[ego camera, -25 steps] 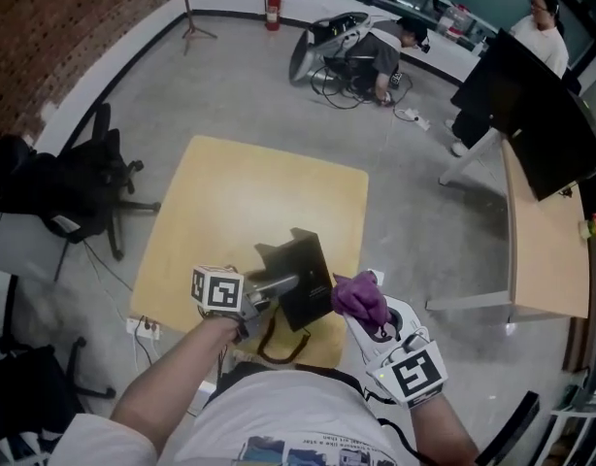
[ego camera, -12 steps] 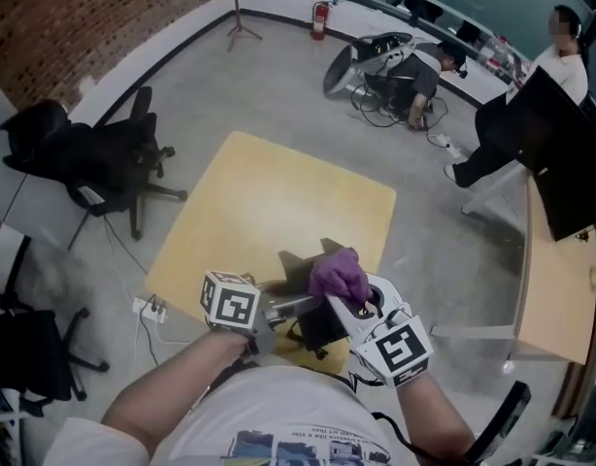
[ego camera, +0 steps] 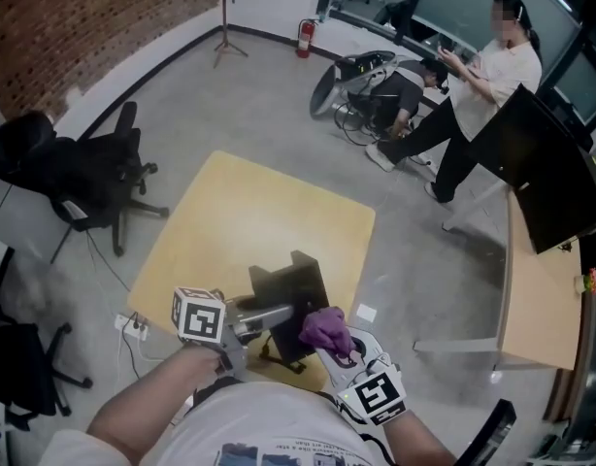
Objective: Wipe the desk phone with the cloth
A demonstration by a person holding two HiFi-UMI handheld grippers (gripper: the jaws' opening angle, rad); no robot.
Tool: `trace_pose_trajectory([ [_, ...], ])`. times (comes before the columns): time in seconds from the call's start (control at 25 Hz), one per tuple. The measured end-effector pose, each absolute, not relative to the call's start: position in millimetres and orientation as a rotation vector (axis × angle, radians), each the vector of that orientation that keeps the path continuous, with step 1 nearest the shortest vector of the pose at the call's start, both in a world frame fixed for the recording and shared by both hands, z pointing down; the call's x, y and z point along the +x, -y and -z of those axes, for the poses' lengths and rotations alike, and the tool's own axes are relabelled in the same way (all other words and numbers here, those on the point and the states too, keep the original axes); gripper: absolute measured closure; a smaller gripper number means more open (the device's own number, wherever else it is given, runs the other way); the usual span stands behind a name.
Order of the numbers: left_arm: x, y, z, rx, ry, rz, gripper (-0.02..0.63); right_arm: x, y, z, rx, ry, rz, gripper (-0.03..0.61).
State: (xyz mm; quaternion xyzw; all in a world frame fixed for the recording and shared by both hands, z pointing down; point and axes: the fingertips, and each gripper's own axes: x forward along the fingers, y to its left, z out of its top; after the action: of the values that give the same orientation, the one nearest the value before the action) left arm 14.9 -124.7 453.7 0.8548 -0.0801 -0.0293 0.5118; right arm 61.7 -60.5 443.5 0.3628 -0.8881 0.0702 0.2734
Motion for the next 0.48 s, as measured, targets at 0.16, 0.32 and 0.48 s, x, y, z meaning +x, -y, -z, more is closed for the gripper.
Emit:
trace_pose_trajectory([
  [0.16, 10.9, 126.3, -447.8, 2.071, 0.191, 0.076, 0.433, 68.4, 46.6, -443.6, 0.954, 2.351, -0.188, 0.476],
  [0.32, 14.0, 128.4, -442.1, 2.093, 0.170, 0.057, 0.433, 71.3, 65.1, -402.1, 1.017, 2.393, -0.093, 0.476],
  [0.48, 16.5, 118.2, -441.3, 2.093, 0.131, 0.037, 0.433, 63.9, 93.0, -358.1, 1.093, 2.427, 0.029, 0.476],
])
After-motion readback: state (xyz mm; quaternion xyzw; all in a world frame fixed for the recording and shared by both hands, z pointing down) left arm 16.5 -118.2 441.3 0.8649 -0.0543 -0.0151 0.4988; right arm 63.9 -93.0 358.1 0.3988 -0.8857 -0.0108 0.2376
